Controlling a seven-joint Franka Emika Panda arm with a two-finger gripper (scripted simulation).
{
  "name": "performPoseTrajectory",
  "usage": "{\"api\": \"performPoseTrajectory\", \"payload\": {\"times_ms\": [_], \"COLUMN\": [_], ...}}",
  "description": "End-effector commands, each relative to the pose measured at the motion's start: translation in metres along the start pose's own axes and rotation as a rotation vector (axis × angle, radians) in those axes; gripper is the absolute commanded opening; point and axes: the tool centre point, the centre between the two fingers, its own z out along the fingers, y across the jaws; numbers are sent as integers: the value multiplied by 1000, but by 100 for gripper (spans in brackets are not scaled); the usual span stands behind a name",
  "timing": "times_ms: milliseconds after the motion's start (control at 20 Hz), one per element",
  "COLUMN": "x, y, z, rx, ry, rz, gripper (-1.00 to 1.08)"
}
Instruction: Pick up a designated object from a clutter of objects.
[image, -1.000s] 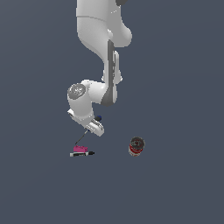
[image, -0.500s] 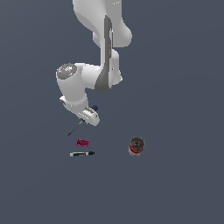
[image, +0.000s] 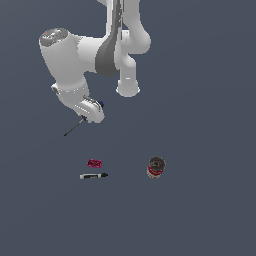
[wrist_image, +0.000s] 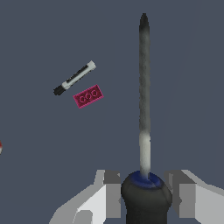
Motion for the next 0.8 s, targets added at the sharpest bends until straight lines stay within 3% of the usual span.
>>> {"api": "performPoseTrajectory", "payload": {"times_ms": [0,750], "x": [-1,-2], "y": [9,46], "z": [-27,-147], "rx": [-1,-1], "ry": [0,1], "rz": [0,-1], "gripper": [-100,-100]}}
